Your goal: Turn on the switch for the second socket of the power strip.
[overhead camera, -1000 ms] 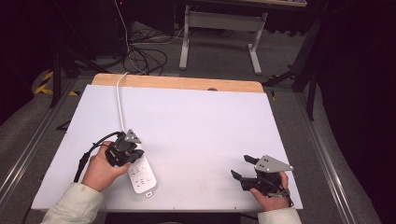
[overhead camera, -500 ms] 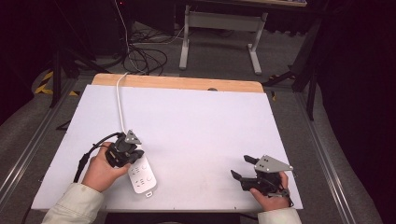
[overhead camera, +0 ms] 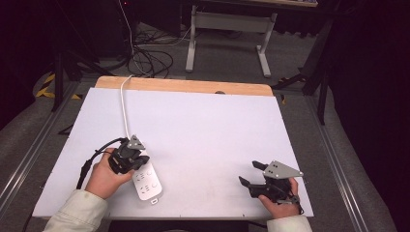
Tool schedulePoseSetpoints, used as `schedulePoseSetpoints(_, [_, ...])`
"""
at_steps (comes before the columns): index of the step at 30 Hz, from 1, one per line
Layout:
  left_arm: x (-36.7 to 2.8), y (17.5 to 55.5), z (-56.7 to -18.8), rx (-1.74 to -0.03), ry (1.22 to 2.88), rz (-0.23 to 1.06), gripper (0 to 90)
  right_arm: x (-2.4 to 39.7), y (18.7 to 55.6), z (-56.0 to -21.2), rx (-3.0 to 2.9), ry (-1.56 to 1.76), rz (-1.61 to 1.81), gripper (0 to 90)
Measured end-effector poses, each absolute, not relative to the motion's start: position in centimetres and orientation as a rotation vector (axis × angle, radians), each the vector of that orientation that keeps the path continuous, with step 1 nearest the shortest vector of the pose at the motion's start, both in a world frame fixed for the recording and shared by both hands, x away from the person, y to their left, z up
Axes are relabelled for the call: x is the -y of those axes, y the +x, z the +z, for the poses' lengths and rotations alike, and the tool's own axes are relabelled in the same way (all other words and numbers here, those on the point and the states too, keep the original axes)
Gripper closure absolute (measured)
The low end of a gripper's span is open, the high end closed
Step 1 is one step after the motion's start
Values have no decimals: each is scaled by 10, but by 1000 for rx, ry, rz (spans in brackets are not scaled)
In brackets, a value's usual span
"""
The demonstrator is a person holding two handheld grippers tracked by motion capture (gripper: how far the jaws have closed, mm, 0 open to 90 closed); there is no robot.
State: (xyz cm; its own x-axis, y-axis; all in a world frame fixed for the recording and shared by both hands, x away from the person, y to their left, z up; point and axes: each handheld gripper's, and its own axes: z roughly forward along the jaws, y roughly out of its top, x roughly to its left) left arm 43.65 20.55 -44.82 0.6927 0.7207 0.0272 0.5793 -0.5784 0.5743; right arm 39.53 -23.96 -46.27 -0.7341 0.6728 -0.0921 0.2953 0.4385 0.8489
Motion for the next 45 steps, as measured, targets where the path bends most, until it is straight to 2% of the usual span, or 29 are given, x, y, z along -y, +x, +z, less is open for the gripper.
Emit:
schedulePoseSetpoints(8, [-213,430,-429,-981,2291,398,899,241,396,-463,-2272,823,1225,279])
schedulePoseSetpoints(29, [-210,415,-399,-907,2278,471,887,241,396,-463,-2270,826,1220,279])
schedulePoseSetpoints(38, [-209,412,-397,-885,2274,502,757,241,396,-463,-2269,825,1217,279])
schedulePoseSetpoints(45, [-214,407,-388,-877,2188,503,425,242,395,-463,-2268,824,1220,279])
